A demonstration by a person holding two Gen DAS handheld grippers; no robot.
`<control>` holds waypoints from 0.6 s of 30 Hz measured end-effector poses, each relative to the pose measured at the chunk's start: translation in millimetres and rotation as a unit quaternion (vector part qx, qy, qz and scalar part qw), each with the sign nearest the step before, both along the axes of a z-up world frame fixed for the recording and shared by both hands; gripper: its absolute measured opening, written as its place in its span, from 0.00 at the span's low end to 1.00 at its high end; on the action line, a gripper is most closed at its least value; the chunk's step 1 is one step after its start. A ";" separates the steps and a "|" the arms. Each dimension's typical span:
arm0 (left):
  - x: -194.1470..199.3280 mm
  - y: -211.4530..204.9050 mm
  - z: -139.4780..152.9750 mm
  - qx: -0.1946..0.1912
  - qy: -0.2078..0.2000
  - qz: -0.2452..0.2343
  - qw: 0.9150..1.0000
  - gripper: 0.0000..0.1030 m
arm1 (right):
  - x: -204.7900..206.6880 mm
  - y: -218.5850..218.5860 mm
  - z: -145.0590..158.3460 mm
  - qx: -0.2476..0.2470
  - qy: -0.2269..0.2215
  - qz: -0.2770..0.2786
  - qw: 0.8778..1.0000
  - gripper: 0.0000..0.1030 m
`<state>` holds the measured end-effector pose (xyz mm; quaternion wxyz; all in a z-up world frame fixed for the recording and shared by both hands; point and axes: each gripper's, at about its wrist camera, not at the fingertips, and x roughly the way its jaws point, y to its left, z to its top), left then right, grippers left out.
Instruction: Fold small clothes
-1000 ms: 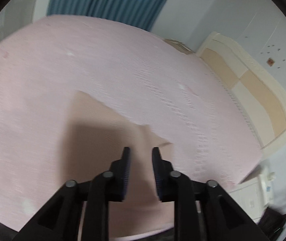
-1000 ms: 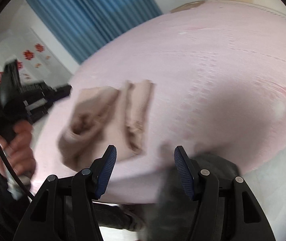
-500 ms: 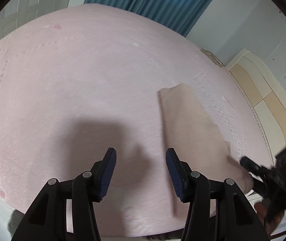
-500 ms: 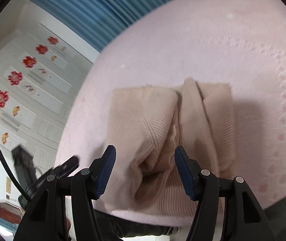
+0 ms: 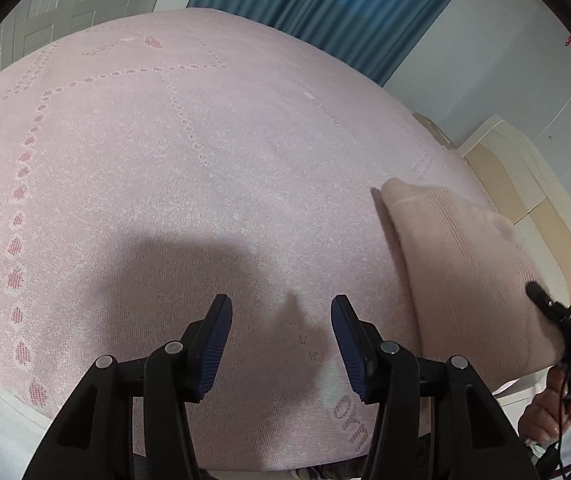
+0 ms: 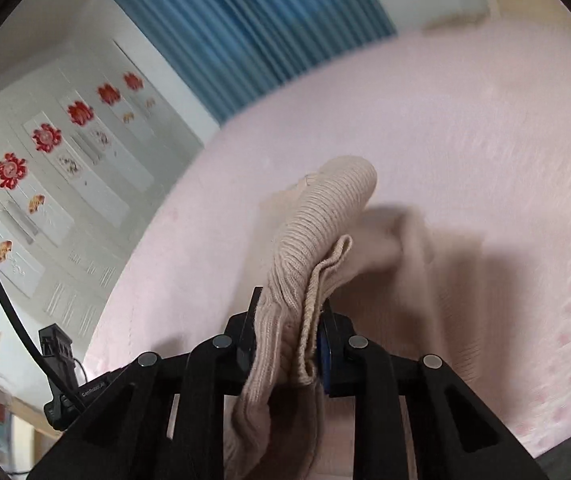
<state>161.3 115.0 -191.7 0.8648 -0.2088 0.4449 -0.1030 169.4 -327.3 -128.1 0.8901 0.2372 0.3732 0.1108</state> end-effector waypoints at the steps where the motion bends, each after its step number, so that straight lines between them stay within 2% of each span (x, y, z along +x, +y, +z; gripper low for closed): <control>1: 1.2 -1.8 -0.4 -0.008 0.001 -0.002 1.000 0.48 | -2.1 -11.3 -6.6 -0.005 0.009 -0.008 1.000 0.21; 3: 1.1 -4.5 -2.1 -0.020 0.004 -0.006 1.000 0.48 | -1.5 -24.5 -23.4 -0.024 0.041 -0.023 0.999 0.21; 4: 2.5 -11.3 -2.1 -0.025 0.006 -0.012 1.000 0.48 | 1.1 -31.9 -44.0 -0.038 0.075 -0.037 0.996 0.21; 5: 2.3 -16.8 -1.2 -0.025 0.005 -0.019 0.999 0.48 | 2.7 -35.7 -55.4 -0.040 0.091 -0.042 0.994 0.21; 6: 2.7 -25.6 0.2 -0.023 0.004 -0.028 0.999 0.48 | 1.8 -41.1 -70.2 -0.027 0.106 -0.049 0.993 0.22; 7: 3.2 -33.2 1.4 -0.018 0.004 -0.036 0.999 0.48 | -0.2 -42.4 -73.1 -0.006 0.100 -0.053 0.994 0.23; 9: 4.6 -51.8 5.9 -0.008 0.003 -0.054 0.999 0.48 | -1.0 -42.1 -67.9 -0.003 0.107 -0.058 0.993 0.31; 10: 6.1 -59.2 8.0 -0.005 0.002 -0.060 0.998 0.48 | -0.5 -38.9 -62.0 -0.024 0.113 -0.063 0.991 0.36; 12: 8.4 -78.1 14.6 0.000 -0.002 -0.075 0.997 0.48 | -6.3 -33.8 -48.6 -0.053 0.102 -0.071 0.991 0.37; 16: 8.3 -111.6 25.3 0.017 -0.006 -0.098 0.995 0.48 | -32.5 -28.8 -24.1 -0.109 0.046 -0.083 0.990 0.37; 18: 10.0 -121.9 26.9 0.016 -0.005 -0.105 0.994 0.48 | -34.2 -25.7 -26.9 -0.108 0.044 -0.070 0.991 0.37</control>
